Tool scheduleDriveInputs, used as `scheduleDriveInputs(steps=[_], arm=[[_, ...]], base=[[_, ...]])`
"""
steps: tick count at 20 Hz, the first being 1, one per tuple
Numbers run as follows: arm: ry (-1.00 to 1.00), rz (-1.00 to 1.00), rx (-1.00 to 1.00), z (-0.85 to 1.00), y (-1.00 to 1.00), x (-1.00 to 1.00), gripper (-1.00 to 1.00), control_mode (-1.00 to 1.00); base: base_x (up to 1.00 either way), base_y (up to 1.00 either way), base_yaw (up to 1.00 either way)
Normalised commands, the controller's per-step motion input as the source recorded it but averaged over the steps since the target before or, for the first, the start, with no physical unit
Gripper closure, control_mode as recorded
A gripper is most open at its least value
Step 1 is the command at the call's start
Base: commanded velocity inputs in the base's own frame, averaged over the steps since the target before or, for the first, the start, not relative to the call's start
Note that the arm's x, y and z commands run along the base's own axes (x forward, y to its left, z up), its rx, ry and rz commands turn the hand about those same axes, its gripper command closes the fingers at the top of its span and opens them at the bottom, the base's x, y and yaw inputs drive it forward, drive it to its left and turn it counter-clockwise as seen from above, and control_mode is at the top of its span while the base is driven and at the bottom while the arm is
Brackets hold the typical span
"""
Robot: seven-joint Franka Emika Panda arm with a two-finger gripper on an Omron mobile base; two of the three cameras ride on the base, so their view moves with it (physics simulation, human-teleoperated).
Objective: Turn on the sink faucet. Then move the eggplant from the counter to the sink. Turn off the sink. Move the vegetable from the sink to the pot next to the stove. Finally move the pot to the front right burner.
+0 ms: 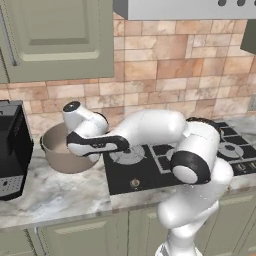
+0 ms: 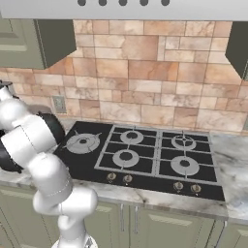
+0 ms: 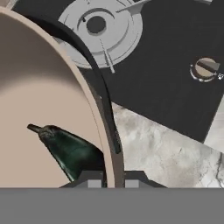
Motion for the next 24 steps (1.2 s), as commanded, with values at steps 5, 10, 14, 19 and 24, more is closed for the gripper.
scheduleDriveInputs(steps=[5, 10, 14, 19, 24], arm=[[-0.10, -0.33, 0.06, 0.39, -0.56, -0.48, 1.00, -1.00], [-0.11, -0.31, 0.00, 0.47, -0.56, -0.58, 1.00, -1.00], [-0.07, -0.31, 0.00, 0.49, -0.64, -0.54, 1.00, -1.00], [-0.03, -0.31, 0.01, 0.45, -0.78, -0.36, 1.00, -1.00], [0.00, -0.31, 0.06, 0.33, -0.94, -0.16, 1.00, -1.00]], base=[[0.00, 0.00, 0.00], [0.00, 0.00, 0.00], [0.00, 0.00, 0.00], [0.00, 0.00, 0.00], [0.00, 0.00, 0.00]])
